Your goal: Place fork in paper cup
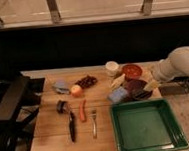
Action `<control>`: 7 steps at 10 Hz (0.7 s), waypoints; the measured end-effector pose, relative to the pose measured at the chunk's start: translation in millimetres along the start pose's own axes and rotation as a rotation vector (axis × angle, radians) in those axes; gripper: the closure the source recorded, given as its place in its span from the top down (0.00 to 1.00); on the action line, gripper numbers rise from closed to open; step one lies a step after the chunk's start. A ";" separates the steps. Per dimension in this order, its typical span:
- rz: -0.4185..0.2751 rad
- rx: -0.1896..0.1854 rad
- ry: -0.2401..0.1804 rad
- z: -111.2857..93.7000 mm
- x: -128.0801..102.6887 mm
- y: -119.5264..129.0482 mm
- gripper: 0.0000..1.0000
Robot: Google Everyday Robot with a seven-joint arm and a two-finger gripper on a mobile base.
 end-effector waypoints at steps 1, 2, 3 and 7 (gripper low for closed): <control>0.000 0.000 0.000 0.0 0.1 0.1 0.68; 0.000 0.000 0.000 0.0 0.0 0.0 0.68; 0.001 0.000 0.000 0.1 0.9 0.2 0.68; 0.002 -0.001 0.000 0.7 1.3 0.6 0.68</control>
